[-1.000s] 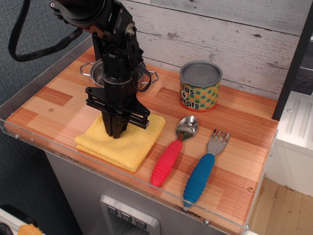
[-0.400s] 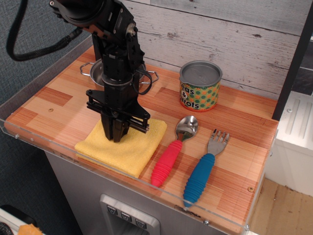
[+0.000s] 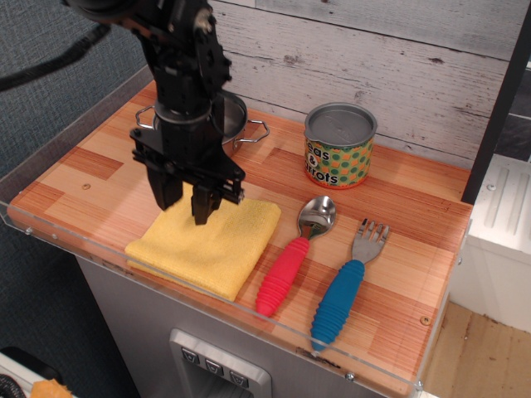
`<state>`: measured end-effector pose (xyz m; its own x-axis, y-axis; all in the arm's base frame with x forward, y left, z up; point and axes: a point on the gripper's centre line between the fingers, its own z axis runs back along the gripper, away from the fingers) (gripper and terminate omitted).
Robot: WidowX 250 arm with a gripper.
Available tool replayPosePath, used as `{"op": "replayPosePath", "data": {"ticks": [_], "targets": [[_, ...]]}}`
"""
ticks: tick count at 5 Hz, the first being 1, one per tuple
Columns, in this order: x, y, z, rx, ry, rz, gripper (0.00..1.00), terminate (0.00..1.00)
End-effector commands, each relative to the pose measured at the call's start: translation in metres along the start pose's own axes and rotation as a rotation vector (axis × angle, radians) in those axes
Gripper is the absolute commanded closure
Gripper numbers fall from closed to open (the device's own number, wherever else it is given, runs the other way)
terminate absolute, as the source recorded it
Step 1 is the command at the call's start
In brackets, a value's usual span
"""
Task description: Move yellow cloth next to red spoon
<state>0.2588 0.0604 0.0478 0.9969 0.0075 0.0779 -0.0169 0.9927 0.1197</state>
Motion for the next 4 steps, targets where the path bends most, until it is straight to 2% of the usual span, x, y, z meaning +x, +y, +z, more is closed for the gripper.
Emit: {"op": "replayPosePath", "data": {"ticks": [1, 2, 4], "targets": [[0.002, 0.011, 0.038, -0.002, -0.073, -0.002, 0.00, 0.00], [0.004, 0.010, 0.048, 0.003, -0.073, -0.006, 0.00, 0.00], [0.019, -0.012, 0.068, -0.044, -0.060, -0.067, 0.00, 0.00]]}}
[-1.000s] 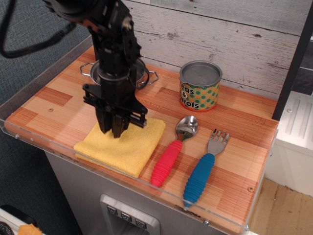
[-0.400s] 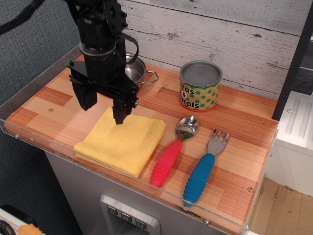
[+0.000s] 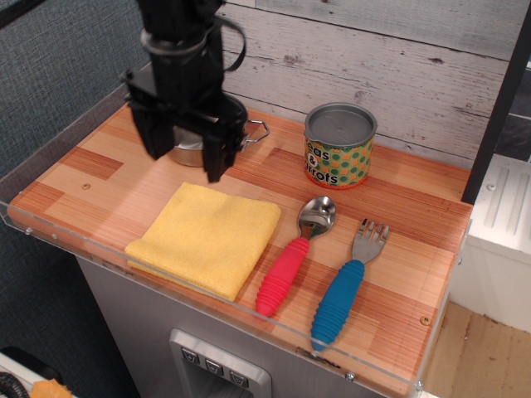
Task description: Move yellow cloth next to red spoon
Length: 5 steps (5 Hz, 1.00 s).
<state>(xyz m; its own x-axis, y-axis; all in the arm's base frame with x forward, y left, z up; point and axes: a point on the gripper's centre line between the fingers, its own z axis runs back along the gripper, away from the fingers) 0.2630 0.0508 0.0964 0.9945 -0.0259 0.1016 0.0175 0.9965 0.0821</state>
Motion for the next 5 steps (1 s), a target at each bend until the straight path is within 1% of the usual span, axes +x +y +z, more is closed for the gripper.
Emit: {"op": "replayPosePath", "data": {"ticks": [1, 3, 4, 5], "targets": [[0.016, -0.024, 0.024, -0.034, -0.033, -0.055, 0.00, 0.00], [0.018, -0.062, 0.043, -0.095, -0.053, -0.118, 0.00, 0.00], [0.017, -0.085, 0.051, -0.102, -0.078, -0.194, 0.00, 0.00], [0.014, -0.101, 0.055, -0.121, -0.075, -0.263, 0.00, 0.00]]}}
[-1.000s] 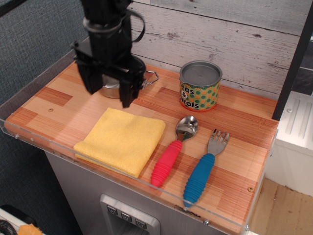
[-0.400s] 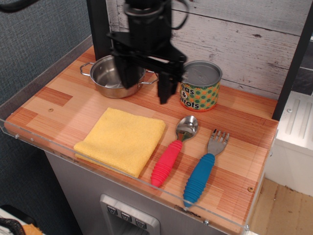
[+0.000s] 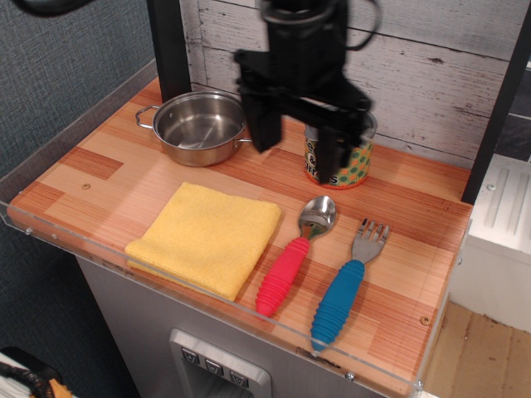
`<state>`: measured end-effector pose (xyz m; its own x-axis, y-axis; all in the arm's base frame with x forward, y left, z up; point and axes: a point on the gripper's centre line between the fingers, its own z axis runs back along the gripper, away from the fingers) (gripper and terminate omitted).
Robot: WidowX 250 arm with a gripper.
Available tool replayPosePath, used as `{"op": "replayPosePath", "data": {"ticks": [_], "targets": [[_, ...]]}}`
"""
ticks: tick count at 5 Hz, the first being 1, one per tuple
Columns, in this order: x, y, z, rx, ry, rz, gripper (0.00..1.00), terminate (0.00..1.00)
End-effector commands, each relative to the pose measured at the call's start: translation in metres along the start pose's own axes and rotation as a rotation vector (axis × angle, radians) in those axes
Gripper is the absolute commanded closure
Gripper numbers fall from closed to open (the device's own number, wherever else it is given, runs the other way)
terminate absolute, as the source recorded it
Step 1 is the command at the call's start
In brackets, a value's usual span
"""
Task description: Move yellow cloth next to red spoon
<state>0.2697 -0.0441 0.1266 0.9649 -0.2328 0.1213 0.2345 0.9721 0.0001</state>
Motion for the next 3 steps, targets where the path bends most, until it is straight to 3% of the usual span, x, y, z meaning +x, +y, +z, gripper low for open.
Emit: {"op": "replayPosePath", "data": {"ticks": [1, 2, 3], "targets": [[0.0022, -0.0209, 0.0176, -0.044, -0.044, -0.099, 0.00, 0.00], [0.0022, -0.0209, 0.0176, -0.044, -0.044, -0.099, 0.00, 0.00], [0.0022, -0.0209, 0.0176, -0.044, -0.044, -0.099, 0.00, 1.00]]}}
